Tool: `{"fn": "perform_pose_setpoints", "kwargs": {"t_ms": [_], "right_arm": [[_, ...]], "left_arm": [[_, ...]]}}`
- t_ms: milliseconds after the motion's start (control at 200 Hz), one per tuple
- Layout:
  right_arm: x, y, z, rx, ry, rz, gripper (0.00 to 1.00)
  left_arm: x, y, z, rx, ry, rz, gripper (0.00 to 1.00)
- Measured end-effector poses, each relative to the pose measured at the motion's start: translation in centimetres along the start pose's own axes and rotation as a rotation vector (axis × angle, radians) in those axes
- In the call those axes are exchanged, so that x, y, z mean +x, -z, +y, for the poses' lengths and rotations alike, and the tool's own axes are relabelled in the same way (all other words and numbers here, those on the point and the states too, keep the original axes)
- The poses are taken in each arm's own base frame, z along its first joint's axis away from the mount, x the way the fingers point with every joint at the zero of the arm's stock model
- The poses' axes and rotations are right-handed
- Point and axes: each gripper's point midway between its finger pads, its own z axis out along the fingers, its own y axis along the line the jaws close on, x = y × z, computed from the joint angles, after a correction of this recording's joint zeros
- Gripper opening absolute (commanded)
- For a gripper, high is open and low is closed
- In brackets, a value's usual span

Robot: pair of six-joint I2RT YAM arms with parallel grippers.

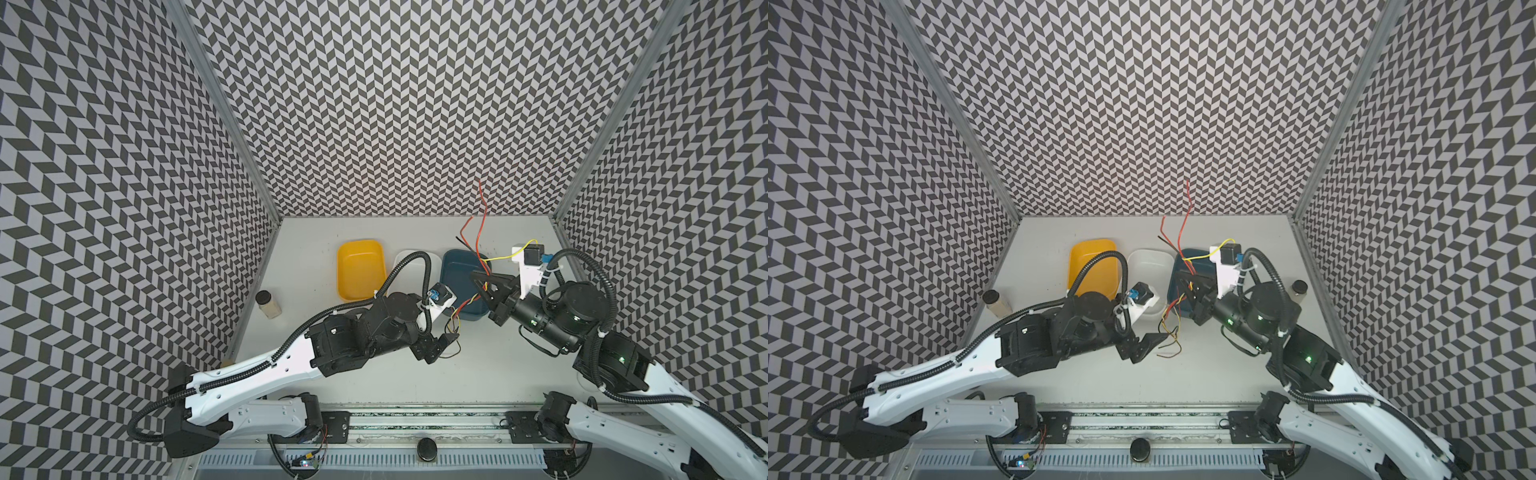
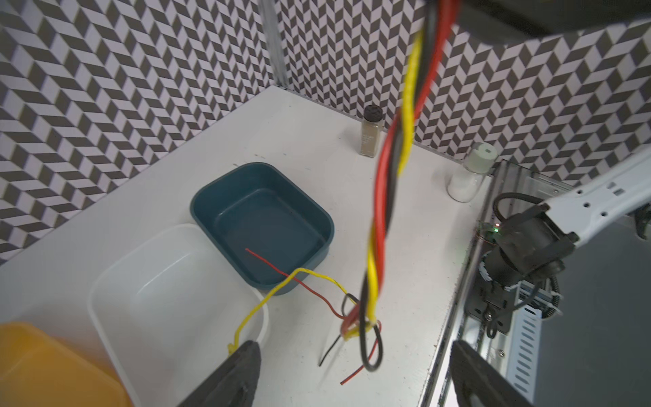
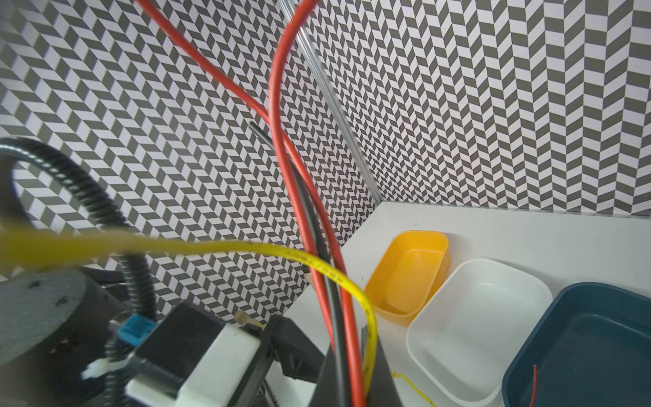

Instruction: Untangle the cables

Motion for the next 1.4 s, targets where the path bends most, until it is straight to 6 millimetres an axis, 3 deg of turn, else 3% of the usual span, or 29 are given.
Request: {"fn": "perform_pose_setpoints", "kwargs": {"t_ms": [170, 290, 481, 671, 926, 1292, 1402], "right_arm": [[-0.7, 1.1, 0.9, -0.043, -0.064, -0.018, 0.00], [-1.2, 1.8, 1.4, -0.065, -0.094, -0.032, 0.00], [-1.6, 3.0, 2.2, -0.134, -0.099, -0.075, 0.00], [-0.8, 4.2, 3.4, -0.244, -0.032, -0.104, 0.00], [-0.6, 5.5, 7.9, -0.510, 0.096, -0.098, 0.00], [-0.7, 5.8, 9.9, -0.583, 0.194, -0.030, 0.00], [-1.7, 5.2, 9.0, -0.493, 0.184, -0.034, 0.44]], "left_arm": [[-1.2, -1.1, 0.9, -0.058, 0.034, -0.050, 0.65], [-1.3, -1.9, 0.5, -0.040, 0.047, -0.056, 0.38], [-1.7, -1.8, -1.9, 0.111, 0.059, -0.089, 0.00], [-1.7, 0.2, -2.6, 0.289, 0.108, -0.109, 0.00], [-3.3, 3.6, -2.6, 0.536, 0.136, -0.166, 0.00], [-1.7, 4.8, -5.2, 0.844, 0.114, -0.099, 0.00], [-1.7, 5.5, -5.6, 0.869, 0.108, -0.098, 0.00]]}}
